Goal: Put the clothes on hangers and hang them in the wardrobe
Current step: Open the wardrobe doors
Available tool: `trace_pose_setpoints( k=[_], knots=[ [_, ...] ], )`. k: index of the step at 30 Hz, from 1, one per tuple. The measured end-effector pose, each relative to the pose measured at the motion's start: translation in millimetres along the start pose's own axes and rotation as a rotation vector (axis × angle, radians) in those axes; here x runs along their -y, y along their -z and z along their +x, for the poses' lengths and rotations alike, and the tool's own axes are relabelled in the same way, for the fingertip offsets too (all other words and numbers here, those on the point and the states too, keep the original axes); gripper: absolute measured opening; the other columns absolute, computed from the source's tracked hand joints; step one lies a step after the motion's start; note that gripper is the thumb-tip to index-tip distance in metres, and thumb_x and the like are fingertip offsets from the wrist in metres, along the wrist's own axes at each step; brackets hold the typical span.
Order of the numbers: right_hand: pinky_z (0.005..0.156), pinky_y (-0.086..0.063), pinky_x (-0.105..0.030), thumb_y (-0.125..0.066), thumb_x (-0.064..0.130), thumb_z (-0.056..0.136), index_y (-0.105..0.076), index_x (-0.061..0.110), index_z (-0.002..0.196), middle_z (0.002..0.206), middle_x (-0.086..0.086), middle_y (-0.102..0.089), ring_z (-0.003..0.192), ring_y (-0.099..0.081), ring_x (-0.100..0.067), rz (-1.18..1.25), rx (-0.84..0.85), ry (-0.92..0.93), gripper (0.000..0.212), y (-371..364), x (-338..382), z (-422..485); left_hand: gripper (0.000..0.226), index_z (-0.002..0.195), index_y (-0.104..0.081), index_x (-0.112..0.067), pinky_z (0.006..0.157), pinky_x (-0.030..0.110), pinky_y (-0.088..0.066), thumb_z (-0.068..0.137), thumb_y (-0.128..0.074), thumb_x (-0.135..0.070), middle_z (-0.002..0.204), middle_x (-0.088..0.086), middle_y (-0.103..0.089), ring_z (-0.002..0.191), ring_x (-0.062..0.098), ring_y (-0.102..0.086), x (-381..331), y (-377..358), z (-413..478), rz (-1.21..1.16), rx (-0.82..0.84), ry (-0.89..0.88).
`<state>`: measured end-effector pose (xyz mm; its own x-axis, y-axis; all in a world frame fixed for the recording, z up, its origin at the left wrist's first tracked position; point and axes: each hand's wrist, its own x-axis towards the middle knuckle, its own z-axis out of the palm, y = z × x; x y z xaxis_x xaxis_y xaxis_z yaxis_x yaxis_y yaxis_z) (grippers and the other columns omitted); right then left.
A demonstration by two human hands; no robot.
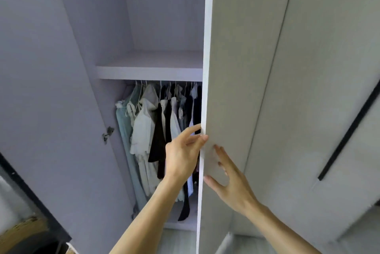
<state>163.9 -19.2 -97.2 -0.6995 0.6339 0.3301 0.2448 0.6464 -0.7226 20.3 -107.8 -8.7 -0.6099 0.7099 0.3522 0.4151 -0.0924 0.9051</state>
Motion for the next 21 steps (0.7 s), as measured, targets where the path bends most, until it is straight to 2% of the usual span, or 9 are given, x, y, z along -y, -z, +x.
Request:
trace_pose_setpoints(
  k=[2, 5, 8, 10, 13, 16, 17, 19, 21],
  knots=[
    [0.105, -0.040, -0.016, -0.069, 0.056, 0.084, -0.002, 0.066, 0.145, 0.155, 0.041, -0.009, 0.126, -0.050, 0.008, 0.043, 0.017, -0.078, 0.091, 0.8, -1.9, -23.8, 0.029, 0.109, -0.065, -0.054, 0.074, 0.007, -0.048, 0.090, -0.073, -0.034, 0.087, -0.028, -0.073, 0.080, -0.001, -0.070, -5.3, -10.0, -15.4, -0.039, 0.060, -0.018],
    [0.093, -0.046, -0.011, -0.072, 0.046, 0.087, -0.007, 0.069, 0.143, 0.149, 0.037, -0.033, 0.111, -0.060, 0.008, 0.096, -0.090, -0.191, 0.089, 8.1, -7.3, -48.4, 0.036, 0.120, -0.067, -0.045, 0.089, 0.021, -0.054, 0.090, -0.074, -0.029, 0.099, -0.016, -0.076, 0.094, -0.003, -0.070, -8.7, -29.3, -30.2, -0.081, 0.152, -0.058],
    [0.092, -0.048, -0.012, -0.067, 0.039, 0.093, -0.013, 0.069, 0.142, 0.130, 0.041, -0.051, 0.102, -0.063, 0.011, 0.043, -0.203, -0.220, 0.079, 19.6, -20.0, -71.8, 0.048, 0.120, -0.057, -0.063, 0.090, 0.029, -0.057, 0.090, -0.074, -0.029, 0.104, -0.020, -0.073, 0.092, 0.000, -0.070, -13.4, -54.2, -39.9, -0.031, 0.214, -0.133],
    [0.091, -0.046, -0.009, -0.064, 0.034, 0.095, -0.019, 0.065, 0.143, 0.115, 0.056, -0.047, 0.100, -0.063, 0.013, 0.038, -0.243, -0.227, 0.072, 30.0, -31.3, -88.4, 0.055, 0.129, -0.046, -0.067, 0.085, 0.030, -0.057, 0.092, -0.070, -0.036, 0.112, -0.024, -0.069, 0.093, -0.002, -0.068, -16.6, -73.6, -45.5, 0.101, 0.249, -0.255],
    [0.088, -0.042, -0.002, -0.061, 0.032, 0.096, -0.022, 0.060, 0.144, 0.108, 0.065, -0.038, 0.096, -0.058, 0.022, 0.010, -0.274, -0.245, 0.068, 50.1, -47.5, -109.5, 0.062, 0.147, -0.042, -0.042, 0.078, 0.023, -0.053, 0.092, -0.069, -0.034, 0.125, -0.014, -0.066, 0.086, -0.004, -0.058, -17.9, -103.0, -51.7, 0.275, 0.212, -0.517],
    [0.090, -0.049, -0.010, -0.058, 0.038, 0.096, -0.023, 0.061, 0.146, 0.110, 0.045, -0.056, 0.101, -0.063, 0.012, -0.020, -0.330, -0.280, 0.065, 67.0, -64.4, -125.9, 0.064, 0.149, -0.044, -0.019, 0.090, 0.021, -0.044, 0.091, -0.071, -0.030, 0.119, -0.003, -0.068, 0.100, 0.010, -0.051, -19.1, -132.2, -53.3, 0.348, 0.204, -0.709],
    [0.091, -0.051, -0.014, -0.056, 0.039, 0.096, -0.023, 0.060, 0.146, 0.111, 0.035, -0.062, 0.102, -0.065, 0.007, -0.039, -0.354, -0.288, 0.064, 71.6, -69.3, -131.0, 0.065, 0.150, -0.043, -0.018, 0.092, 0.025, -0.045, 0.092, -0.069, -0.033, 0.121, -0.002, -0.067, 0.101, 0.012, -0.052, -18.7, -141.3, -53.0, 0.364, 0.226, -0.736],
    [0.087, -0.051, -0.013, -0.052, 0.043, 0.096, -0.021, 0.059, 0.147, 0.110, 0.020, -0.069, 0.101, -0.067, 0.002, -0.102, -0.399, -0.287, 0.062, 80.1, -78.4, -139.5, 0.066, 0.152, -0.038, -0.020, 0.097, 0.033, -0.048, 0.094, -0.065, -0.038, 0.137, -0.005, -0.061, 0.110, 0.012, -0.058, -16.5, -158.3, -53.0, 0.375, 0.275, -0.754],
    [0.084, -0.051, -0.012, -0.048, 0.047, 0.095, -0.019, 0.061, 0.146, 0.110, 0.020, -0.068, 0.100, -0.067, 0.002, -0.109, -0.424, -0.307, 0.061, 89.2, -83.7, -143.5, 0.066, 0.154, -0.033, -0.022, 0.100, 0.039, -0.049, 0.097, -0.061, -0.039, 0.150, -0.007, -0.050, 0.128, 0.011, -0.055, -15.1, -175.6, -55.8, 0.349, 0.300, -0.763]
  ],
)
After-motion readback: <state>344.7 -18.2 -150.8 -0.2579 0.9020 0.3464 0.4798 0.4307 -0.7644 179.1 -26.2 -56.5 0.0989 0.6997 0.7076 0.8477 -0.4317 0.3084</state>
